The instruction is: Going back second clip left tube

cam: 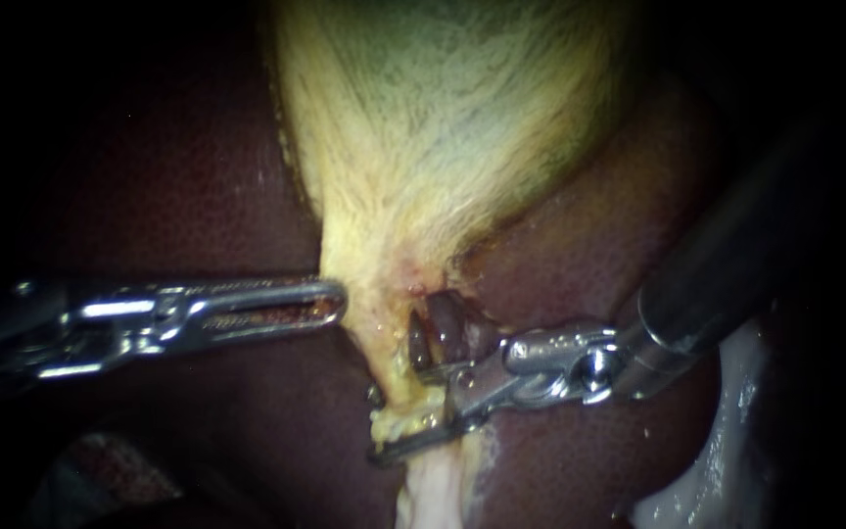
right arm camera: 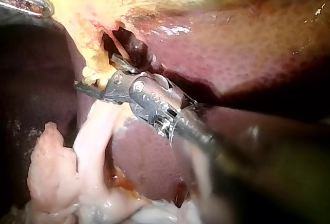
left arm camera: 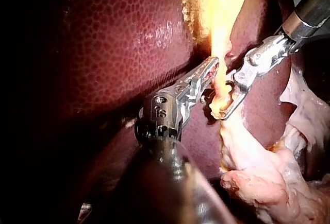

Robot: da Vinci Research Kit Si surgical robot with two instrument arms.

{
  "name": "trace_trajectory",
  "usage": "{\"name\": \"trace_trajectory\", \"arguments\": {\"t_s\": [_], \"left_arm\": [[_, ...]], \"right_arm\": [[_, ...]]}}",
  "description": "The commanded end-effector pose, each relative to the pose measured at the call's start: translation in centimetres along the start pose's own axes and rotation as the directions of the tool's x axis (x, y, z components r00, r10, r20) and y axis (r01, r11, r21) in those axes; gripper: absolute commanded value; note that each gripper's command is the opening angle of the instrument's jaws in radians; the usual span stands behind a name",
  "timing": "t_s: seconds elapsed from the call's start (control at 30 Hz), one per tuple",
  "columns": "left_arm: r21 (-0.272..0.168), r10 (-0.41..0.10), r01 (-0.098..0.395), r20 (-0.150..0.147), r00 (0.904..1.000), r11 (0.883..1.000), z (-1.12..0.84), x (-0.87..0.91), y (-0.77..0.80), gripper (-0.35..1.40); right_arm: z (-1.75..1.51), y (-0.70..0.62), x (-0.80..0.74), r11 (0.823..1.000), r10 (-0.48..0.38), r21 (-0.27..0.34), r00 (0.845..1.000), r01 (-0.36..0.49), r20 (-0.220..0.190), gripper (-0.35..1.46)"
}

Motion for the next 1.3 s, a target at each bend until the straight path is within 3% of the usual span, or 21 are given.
{"name": "trace_trajectory", "arguments": {"t_s": [0.03, 0.23, 0.47, 0.73, 1.1, 1.3], "left_arm": [[0.000, 0.000, 0.000, 0.000, 1.0000, 1.000, 0.00, 0.00, 0.00, -0.35], [0.000, 0.000, 0.000, 0.000, 1.0000, 1.000, -0.01, 0.00, 0.00, -0.35], [0.001, 0.001, -0.001, -0.001, 1.0000, 1.000, -0.02, 0.01, 0.01, -0.35], [0.002, 0.001, -0.001, -0.001, 1.0000, 1.000, -0.03, 0.01, 0.02, -0.35], [0.002, 0.001, -0.001, -0.001, 1.0000, 1.000, -0.02, 0.01, 0.05, -0.35], [0.001, 0.001, -0.001, -0.001, 1.0000, 1.000, 0.02, 0.01, 0.10, -0.35]], "right_arm": [[-0.01, 0.00, 0.01, 1.000, -0.013, -0.003, 1.000, 0.013, -0.001, 0.53], [-0.11, -0.03, 0.01, 0.998, -0.065, -0.022, 0.998, 0.065, 0.000, 0.56], [-0.46, -0.10, -0.02, 0.980, -0.150, -0.127, 0.989, 0.150, 0.010, 0.59], [-0.99, -0.24, -0.01, 0.967, -0.216, -0.133, 0.976, 0.217, 0.022, 0.60], [-1.81, -0.46, 0.32, 0.951, -0.290, -0.106, 0.957, 0.291, 0.023, 0.60], [-1.93, -0.52, 0.44, 0.942, -0.315, -0.115, 0.949, 0.317, 0.031, 0.60]]}}
